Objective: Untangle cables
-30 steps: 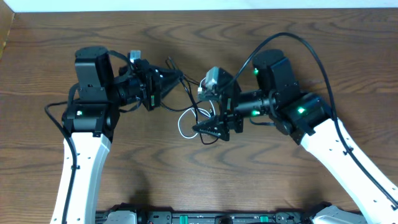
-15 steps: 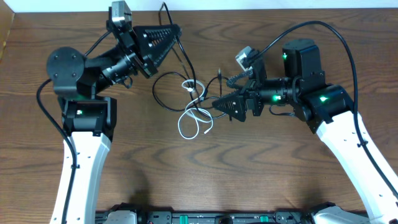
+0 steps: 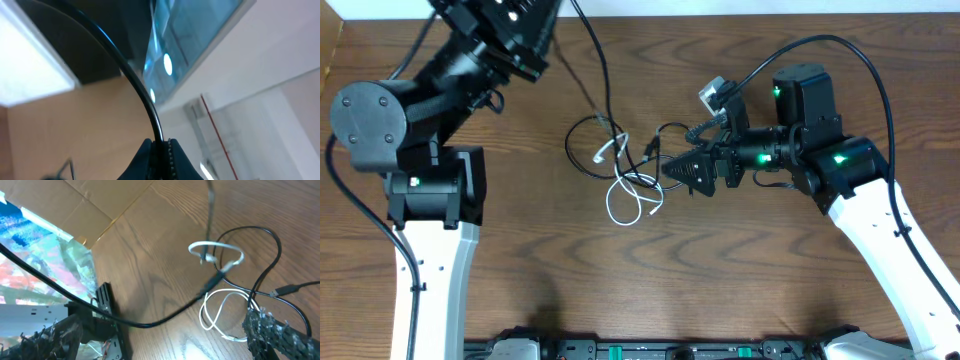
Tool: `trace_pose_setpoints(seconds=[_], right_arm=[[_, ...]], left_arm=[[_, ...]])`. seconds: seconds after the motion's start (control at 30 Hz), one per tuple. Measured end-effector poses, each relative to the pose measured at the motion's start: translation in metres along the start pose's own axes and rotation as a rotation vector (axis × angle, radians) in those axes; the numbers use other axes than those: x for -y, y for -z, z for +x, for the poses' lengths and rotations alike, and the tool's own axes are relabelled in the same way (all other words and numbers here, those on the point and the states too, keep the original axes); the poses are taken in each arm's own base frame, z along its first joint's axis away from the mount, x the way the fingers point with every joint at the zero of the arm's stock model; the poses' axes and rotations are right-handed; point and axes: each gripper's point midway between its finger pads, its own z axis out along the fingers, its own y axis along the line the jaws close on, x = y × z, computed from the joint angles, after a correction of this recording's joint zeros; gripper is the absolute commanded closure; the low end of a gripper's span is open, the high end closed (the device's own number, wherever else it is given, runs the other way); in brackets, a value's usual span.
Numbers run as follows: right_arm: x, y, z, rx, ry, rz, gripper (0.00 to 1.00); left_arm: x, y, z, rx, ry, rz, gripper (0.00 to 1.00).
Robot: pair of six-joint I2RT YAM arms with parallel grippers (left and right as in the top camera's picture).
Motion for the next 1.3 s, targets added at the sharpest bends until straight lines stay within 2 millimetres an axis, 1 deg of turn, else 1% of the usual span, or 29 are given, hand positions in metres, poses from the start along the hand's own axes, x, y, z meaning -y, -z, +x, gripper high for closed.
trace_pose_setpoints(seconds=[0.03, 0.13, 0.2, 0.23, 0.27, 0.3, 0.33, 0.4, 0.5, 0.57, 0.63, 0.67, 0.7, 0.77, 0.83, 0.97, 1.07, 1.2, 1.3], right_arm=[[0.0, 0.0, 0.0, -0.001, -0.003, 0.002, 0.01], [0.001, 0.0, 0.003, -0.01, -0.016, 0.004, 0.01], [0.001, 0.0, 0.005, -0.018, -0.026, 0.007, 0.01], [0.002, 0.0, 0.006, -0.02, -0.029, 0.009, 0.01], [0.002, 0.0, 0.007, -0.022, -0.031, 0.013, 0.01], [0.003, 0.0, 0.007, -0.023, -0.032, 0.017, 0.01], [0.004, 0.0, 0.007, -0.023, -0.032, 0.022, 0.01], [0.005, 0.0, 0.007, -0.025, -0.035, 0.027, 0.01], [0.006, 0.0, 0.01, -0.033, -0.044, 0.033, 0.01], [0.007, 0.0, 0.012, -0.039, -0.051, 0.038, 0.01], [0.007, 0.0, 0.012, -0.041, -0.055, 0.041, 0.01], [0.007, 0.0, 0.014, -0.045, -0.06, 0.043, 0.01], [0.007, 0.0, 0.014, -0.046, -0.061, 0.044, 0.01], [0.008, 0.001, 0.015, -0.049, -0.064, 0.046, 0.01], [0.009, 0.001, 0.015, -0.05, -0.066, 0.054, 0.01], [0.012, 0.001, 0.015, -0.051, -0.066, 0.068, 0.01], [0.013, 0.001, 0.015, -0.05, -0.066, 0.076, 0.01], [0.016, 0.001, 0.015, -0.05, -0.065, 0.095, 0.01], [0.018, 0.001, 0.015, -0.049, -0.065, 0.102, 0.01]], left_arm=[[-0.002, 0.0, -0.003, 0.018, -0.007, -0.005, 0.92], [-0.024, 0.0, -0.013, 0.067, -0.015, -0.082, 0.93], [-0.053, 0.0, -0.017, 0.086, -0.004, -0.185, 0.93], [-0.073, 0.001, -0.015, 0.087, 0.007, -0.256, 0.93], [-0.091, 0.002, -0.014, 0.083, 0.018, -0.314, 0.93], [-0.114, 0.002, -0.01, 0.068, 0.024, -0.384, 0.93], [-0.129, 0.002, -0.008, 0.057, 0.024, -0.425, 0.93], [-0.164, 0.001, -0.002, 0.016, -0.013, -0.516, 0.92], [-0.201, 0.001, -0.002, -0.035, -0.13, -0.607, 0.93], [-0.214, 0.004, -0.008, -0.047, -0.225, -0.646, 0.92], [-0.217, 0.006, -0.014, -0.048, -0.321, -0.663, 0.93], [-0.217, 0.006, -0.021, -0.039, -0.404, -0.674, 0.93], [-0.214, 0.005, -0.025, -0.029, -0.449, -0.668, 0.93], [-0.204, -0.002, -0.034, 0.0, -0.541, -0.634, 0.93], [-0.185, -0.012, -0.042, 0.036, -0.632, -0.567, 0.92], [-0.154, -0.025, -0.049, 0.087, -0.747, -0.457, 0.92], [-0.14, -0.029, -0.052, 0.121, -0.755, -0.405, 0.92], [-0.128, -0.032, -0.056, 0.18, -0.647, -0.353, 0.92], [-0.113, -0.036, -0.064, 0.248, -0.576, -0.284, 0.92]])
